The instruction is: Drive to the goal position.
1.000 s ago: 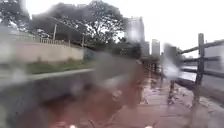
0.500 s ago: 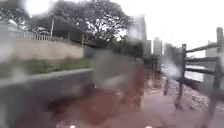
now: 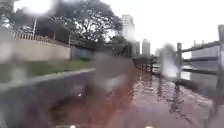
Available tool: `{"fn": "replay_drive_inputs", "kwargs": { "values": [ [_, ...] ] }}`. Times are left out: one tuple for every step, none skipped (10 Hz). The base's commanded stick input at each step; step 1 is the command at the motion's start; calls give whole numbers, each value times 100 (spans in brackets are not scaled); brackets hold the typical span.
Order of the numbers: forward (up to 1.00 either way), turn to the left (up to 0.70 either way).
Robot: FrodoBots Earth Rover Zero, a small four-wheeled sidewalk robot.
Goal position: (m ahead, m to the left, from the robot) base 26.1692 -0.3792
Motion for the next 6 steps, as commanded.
{"fn": "replay_drive_inputs", "kwargs": {
  "values": [
    [100,-39],
    [100,-22],
    [100,-1],
    [100,0],
    [100,0],
    [100,0]
  ]
}}
